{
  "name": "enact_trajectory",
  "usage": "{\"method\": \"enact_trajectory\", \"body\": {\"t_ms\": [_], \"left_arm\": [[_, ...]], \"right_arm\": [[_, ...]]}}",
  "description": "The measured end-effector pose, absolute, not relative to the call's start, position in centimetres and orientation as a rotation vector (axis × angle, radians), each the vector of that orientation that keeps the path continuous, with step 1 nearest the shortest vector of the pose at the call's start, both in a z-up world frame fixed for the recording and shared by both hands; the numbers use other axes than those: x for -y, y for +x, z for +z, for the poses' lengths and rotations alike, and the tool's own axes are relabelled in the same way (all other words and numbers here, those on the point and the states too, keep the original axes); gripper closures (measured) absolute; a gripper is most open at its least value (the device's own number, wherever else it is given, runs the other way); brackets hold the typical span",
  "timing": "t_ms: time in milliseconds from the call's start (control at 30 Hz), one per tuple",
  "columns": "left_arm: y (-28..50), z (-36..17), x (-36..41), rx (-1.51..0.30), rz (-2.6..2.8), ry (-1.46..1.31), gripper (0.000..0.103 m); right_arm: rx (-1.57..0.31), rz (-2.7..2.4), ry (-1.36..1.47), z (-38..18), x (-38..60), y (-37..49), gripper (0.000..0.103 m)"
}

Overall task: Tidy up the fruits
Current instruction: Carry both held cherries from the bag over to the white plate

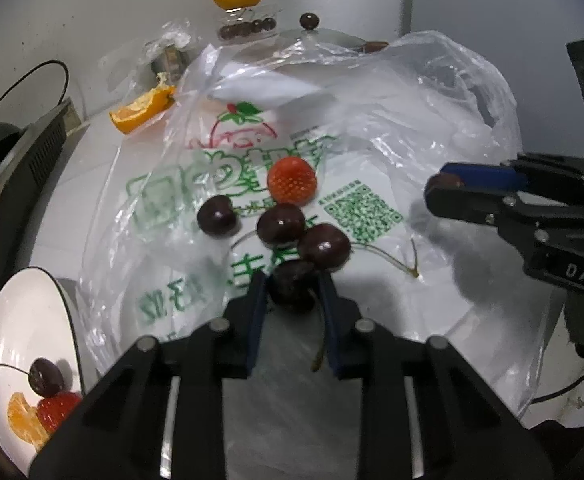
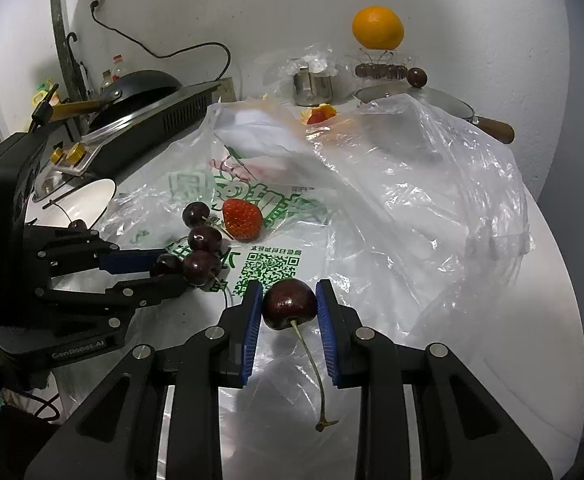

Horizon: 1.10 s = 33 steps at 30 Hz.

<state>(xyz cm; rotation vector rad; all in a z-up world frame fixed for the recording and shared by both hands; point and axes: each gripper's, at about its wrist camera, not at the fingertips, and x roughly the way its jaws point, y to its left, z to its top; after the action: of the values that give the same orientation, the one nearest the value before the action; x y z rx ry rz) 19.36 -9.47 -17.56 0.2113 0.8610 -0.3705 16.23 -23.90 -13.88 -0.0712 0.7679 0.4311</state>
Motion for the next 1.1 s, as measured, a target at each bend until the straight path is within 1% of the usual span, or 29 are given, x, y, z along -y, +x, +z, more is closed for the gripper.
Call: {"method": "enact_trajectory", "body": {"t_ms": [633, 1100], "left_arm": [[15.3, -13.3, 7.2, -0.784, -0.422, 0.112, 0.077], [12.3, -11.7, 4.1, -0.737, -0.41, 0.056, 0.077]], "right_arm": [[-0.7, 0.443, -0.114, -11.1, 21.5, 13.6, 0.074], [-0.653, 0.467, -0.167, -9.2, 18.6, 11.4, 0.074]]}}
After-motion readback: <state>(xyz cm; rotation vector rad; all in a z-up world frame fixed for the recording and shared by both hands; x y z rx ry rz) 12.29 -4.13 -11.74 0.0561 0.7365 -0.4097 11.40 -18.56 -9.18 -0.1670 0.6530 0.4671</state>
